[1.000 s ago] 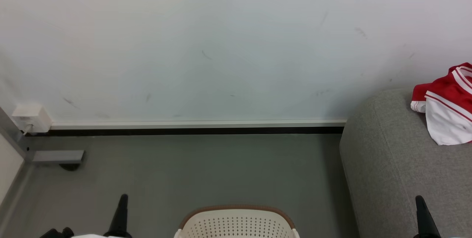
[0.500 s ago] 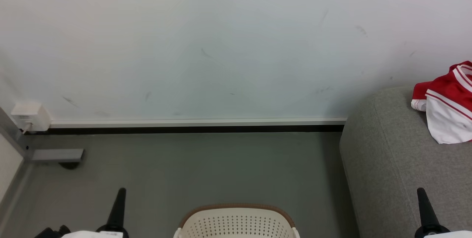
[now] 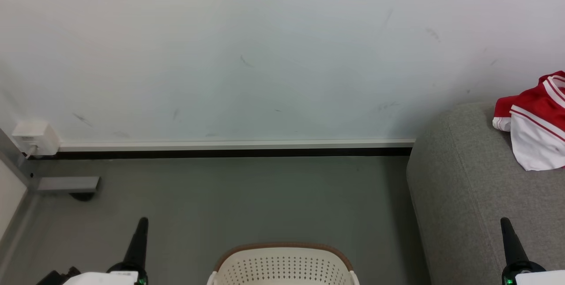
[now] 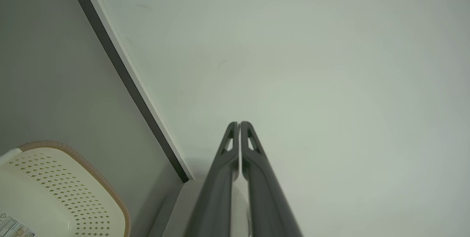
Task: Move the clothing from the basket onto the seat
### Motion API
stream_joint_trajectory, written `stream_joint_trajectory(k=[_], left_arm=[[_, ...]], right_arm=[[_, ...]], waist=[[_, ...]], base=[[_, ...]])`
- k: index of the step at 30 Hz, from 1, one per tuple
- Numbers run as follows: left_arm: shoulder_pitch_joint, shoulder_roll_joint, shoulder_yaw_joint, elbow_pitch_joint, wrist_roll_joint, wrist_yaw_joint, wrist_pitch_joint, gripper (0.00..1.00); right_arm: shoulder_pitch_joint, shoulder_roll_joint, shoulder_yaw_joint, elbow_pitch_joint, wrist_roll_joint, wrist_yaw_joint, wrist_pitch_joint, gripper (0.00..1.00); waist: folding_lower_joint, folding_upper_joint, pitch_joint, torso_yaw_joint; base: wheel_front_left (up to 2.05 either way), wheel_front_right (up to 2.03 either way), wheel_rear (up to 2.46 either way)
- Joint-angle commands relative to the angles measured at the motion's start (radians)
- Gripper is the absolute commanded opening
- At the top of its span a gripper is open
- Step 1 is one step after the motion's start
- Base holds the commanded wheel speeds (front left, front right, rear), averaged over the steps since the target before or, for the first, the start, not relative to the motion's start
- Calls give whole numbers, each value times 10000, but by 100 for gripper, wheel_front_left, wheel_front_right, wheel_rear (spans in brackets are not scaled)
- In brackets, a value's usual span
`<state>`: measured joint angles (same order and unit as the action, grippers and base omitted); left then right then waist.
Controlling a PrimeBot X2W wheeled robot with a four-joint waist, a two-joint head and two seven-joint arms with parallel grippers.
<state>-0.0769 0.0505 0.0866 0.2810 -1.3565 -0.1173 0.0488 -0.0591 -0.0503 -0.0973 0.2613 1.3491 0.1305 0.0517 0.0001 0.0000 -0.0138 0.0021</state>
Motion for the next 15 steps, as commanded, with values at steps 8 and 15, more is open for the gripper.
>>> stream_joint_trajectory(k=[8, 15], left_arm=[[-215, 36, 114, -176, -836, -88, 220, 0], [-254, 27, 178, -232, -1326, -104, 343, 0]], right_arm=[[-271, -8, -72, -109, 778, 3, 184, 0], [-350, -7, -109, -139, 1331, 3, 315, 0]], waist=[[-1, 0, 38, -5], [-1, 0, 73, -9]], base=[[0, 0, 0], [0, 0, 0]])
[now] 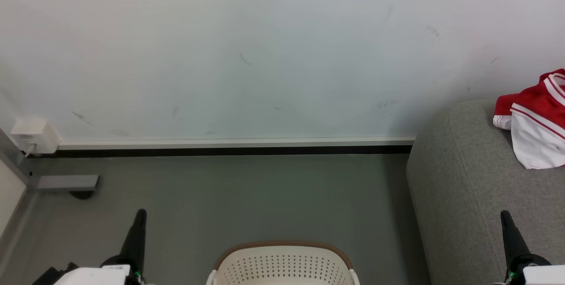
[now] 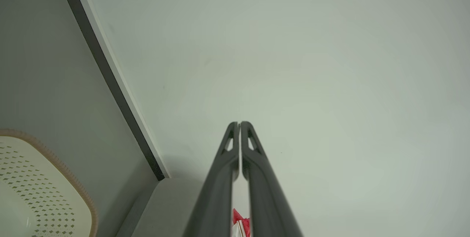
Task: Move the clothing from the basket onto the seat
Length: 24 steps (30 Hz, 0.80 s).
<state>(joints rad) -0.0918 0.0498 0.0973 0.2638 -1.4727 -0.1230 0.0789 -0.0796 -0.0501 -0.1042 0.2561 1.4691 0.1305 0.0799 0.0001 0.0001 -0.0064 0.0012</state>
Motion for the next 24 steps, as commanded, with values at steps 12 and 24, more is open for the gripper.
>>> stream_joint_trajectory(k=[12, 24], left_arm=[[-185, 21, 154, -154, -1020, -96, 274, 0], [-212, 13, 196, -211, -1466, -111, 395, 0]], right_arm=[[-270, -4, -101, -131, 990, 4, 259, 0], [-366, -1, -127, -144, 1446, 4, 377, 0]], waist=[[-1, -1, 58, -7], [-1, -1, 95, -11]], base=[[0, 0, 0], [0, 0, 0]])
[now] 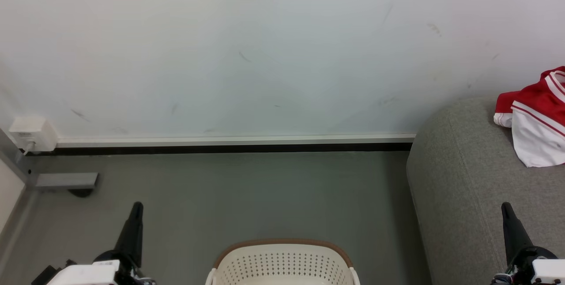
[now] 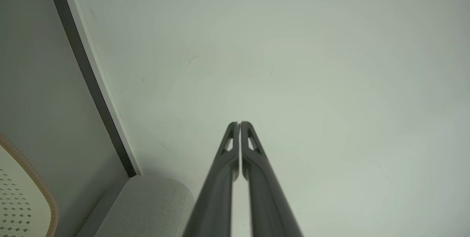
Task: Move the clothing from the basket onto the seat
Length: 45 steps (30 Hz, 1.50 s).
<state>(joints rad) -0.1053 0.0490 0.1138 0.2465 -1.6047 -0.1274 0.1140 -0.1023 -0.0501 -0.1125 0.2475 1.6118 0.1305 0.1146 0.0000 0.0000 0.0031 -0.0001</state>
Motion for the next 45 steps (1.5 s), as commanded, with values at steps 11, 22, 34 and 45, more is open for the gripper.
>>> stream_joint_trajectory(k=[11, 22, 34, 45], left_arm=[[-76, 21, 30, -39, -146, -67, 43, 0], [-75, 21, 29, -40, -145, -67, 42, 0], [-74, 22, 28, -39, -146, -68, 41, 0], [-74, 22, 27, -40, -147, -68, 40, 0]], right_arm=[[-138, -1, -42, -56, 20, 4, 29, 0], [-137, -1, -41, -56, 21, 4, 28, 0], [-137, -1, -41, -57, 21, 4, 28, 0], [-137, -1, -41, -57, 22, 4, 27, 0]], waist=[[0, 0, -1, 1], [0, 0, -1, 1], [0, 0, 0, 1], [0, 0, 0, 1]], base=[[0, 0, 0], [0, 0, 0], [0, 0, 0], [0, 0, 0]])
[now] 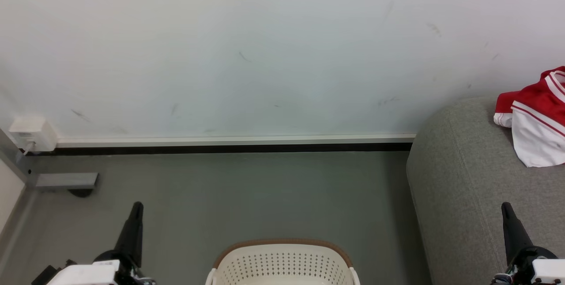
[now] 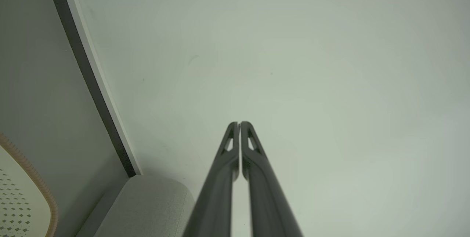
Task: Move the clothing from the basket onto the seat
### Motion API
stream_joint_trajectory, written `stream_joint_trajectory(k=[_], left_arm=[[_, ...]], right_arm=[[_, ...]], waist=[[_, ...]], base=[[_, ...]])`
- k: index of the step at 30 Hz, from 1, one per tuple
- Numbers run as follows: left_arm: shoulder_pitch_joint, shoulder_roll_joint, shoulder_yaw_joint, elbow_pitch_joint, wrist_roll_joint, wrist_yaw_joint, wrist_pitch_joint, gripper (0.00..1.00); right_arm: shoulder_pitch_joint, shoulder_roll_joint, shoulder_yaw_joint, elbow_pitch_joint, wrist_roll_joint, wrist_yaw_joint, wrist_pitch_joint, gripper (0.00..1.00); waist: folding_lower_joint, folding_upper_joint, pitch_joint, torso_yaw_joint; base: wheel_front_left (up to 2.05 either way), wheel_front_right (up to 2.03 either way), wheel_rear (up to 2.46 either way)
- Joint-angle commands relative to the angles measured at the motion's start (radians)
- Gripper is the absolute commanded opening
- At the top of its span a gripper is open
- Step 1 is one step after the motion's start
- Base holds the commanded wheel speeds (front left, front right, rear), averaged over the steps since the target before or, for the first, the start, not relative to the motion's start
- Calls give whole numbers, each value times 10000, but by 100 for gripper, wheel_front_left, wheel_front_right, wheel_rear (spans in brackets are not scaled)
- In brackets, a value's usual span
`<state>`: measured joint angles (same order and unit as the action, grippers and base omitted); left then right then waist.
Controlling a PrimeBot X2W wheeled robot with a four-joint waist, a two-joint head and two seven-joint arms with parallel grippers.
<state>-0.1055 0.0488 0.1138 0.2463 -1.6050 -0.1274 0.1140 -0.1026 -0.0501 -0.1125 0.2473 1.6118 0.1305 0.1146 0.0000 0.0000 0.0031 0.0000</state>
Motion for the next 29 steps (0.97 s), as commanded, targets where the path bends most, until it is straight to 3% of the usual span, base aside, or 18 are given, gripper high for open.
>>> stream_joint_trajectory(k=[1, 29], left_arm=[[-72, 24, 27, -38, -143, -68, 40, 0], [-72, 24, 25, -40, -144, -68, 39, 0]], right_arm=[[-134, -1, -41, -55, 22, 4, 27, 0], [-134, -1, -39, -54, 23, 4, 26, 0]], waist=[[0, 0, 0, 0], [0, 0, 0, 0]], base=[[0, 0, 0], [0, 0, 0]])
